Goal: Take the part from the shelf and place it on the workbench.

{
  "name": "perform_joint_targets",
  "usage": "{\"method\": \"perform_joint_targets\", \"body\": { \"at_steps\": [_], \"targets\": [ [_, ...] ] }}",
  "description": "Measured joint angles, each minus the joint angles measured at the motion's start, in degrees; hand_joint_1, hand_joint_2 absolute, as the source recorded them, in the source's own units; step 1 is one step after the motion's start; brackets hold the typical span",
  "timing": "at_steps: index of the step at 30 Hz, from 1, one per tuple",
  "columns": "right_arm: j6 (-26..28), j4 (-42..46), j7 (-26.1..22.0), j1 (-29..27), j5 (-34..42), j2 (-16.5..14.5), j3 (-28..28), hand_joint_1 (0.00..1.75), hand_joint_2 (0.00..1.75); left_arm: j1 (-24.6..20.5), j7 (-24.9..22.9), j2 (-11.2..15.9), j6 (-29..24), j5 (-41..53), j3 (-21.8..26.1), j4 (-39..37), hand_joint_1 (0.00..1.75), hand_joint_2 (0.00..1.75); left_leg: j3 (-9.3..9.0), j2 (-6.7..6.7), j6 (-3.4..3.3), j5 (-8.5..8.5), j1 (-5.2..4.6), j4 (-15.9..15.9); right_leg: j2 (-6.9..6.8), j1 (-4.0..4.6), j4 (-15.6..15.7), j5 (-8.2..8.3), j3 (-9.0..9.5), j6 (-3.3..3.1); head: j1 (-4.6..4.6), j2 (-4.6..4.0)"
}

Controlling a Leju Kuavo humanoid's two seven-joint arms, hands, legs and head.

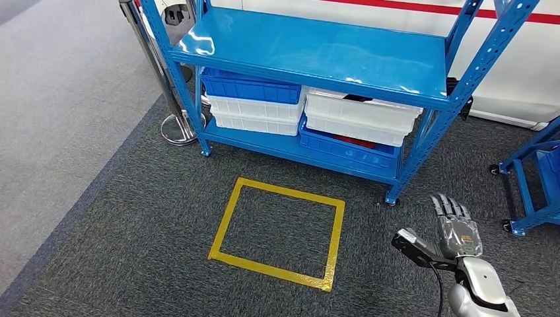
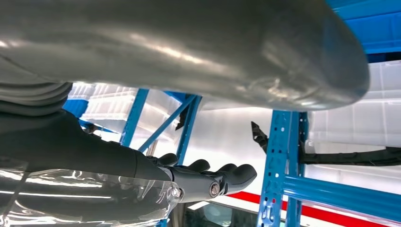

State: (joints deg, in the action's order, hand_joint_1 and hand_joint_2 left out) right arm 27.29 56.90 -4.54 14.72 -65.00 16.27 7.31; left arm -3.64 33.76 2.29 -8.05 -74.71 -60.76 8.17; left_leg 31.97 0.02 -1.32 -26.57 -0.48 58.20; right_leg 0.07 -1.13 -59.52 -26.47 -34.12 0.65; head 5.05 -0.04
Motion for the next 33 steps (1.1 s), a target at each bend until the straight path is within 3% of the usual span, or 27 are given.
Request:
{"method": "perform_joint_targets", "body": {
  "at_steps": [8,15,22,25,27,30,31,32,33],
  "targets": [
    [0.3,-1.1,-0.3,0.7,0.3,-0.2,0.2,0.00,0.00,0.1,-1.4,0.0,0.9,-1.4,0.1,0.0,0.00,0.00,-0.03,-0.04,0.89,0.23,0.02,-0.2,-0.10,0.00,-0.1,0.05,-0.06,-0.11,0.00,0.00],
    [0.5,1.1,1.1,-2.0,0.0,-0.3,0.2,0.00,0.00,0.3,-1.6,0.1,7.9,-4.2,1.9,0.0,0.00,0.00,0.09,-0.15,0.84,0.18,-0.09,0.1,-0.21,-0.15,0.0,0.15,-0.04,0.00,0.00,0.00],
    [0.3,4.2,1.3,-5.2,-0.8,-0.6,0.2,0.00,0.00,0.3,-2.6,0.1,8.5,-4.8,2.4,-0.1,0.00,0.00,0.54,-0.18,0.00,-0.15,-0.48,0.6,-0.19,-0.51,0.3,0.44,0.07,0.85,0.00,0.00],
    [0.2,5.3,1.3,-5.8,-0.7,-0.3,0.2,0.00,0.00,0.4,-4.0,0.1,8.2,-5.1,2.4,-0.1,0.00,0.00,-0.20,-0.28,-1.18,-0.36,-0.28,-0.7,-0.18,-0.52,-0.7,1.15,0.00,1.70,-0.01,0.00],
    [-0.1,5.9,1.3,-6.1,-0.5,0.1,0.2,0.00,0.00,0.5,-4.6,0.1,8.0,-5.1,2.4,-0.1,0.00,0.00,-1.20,-0.34,-1.79,-0.51,-0.10,-1.4,-0.13,-0.58,-3.7,-0.49,-1.58,1.89,-0.03,0.00],
    [-0.5,6.4,1.5,-6.7,-0.1,0.6,0.0,0.00,0.00,0.7,-5.3,0.0,7.6,-5.1,2.4,-0.1,0.00,0.00,-1.88,-0.26,-1.87,-0.83,-0.07,-1.4,-0.03,-0.57,-13.1,-4.77,-7.15,2.11,-0.03,0.00],
    [-0.6,6.5,1.5,-7.1,0.1,0.8,-0.1,0.00,0.00,0.8,-5.5,0.0,7.5,-5.0,2.4,-0.1,0.00,0.00,-2.21,-0.27,-1.73,-1.07,-0.05,-1.4,-0.04,-0.62,-14.8,-4.84,-8.41,2.29,-0.04,0.00],
    [-0.7,6.6,1.6,-7.5,0.2,1.0,-0.2,0.00,0.00,0.9,-5.6,0.0,7.5,-5.0,2.4,-0.2,0.00,0.00,-2.69,-0.30,-1.51,-1.42,-0.01,-1.3,-0.06,-0.70,-14.3,-3.75,-8.63,2.49,-0.04,0.00],
    [-0.7,6.8,1.6,-7.8,0.3,1.2,-0.2,0.00,0.00,1.0,-5.7,0.0,7.4,-4.9,2.4,-0.1,0.00,0.00,-3.32,-0.33,-1.24,-1.89,0.06,-1.3,-0.09,-0.79,-11.7,-1.77,-7.74,2.57,-0.04,0.00]
  ]
}}
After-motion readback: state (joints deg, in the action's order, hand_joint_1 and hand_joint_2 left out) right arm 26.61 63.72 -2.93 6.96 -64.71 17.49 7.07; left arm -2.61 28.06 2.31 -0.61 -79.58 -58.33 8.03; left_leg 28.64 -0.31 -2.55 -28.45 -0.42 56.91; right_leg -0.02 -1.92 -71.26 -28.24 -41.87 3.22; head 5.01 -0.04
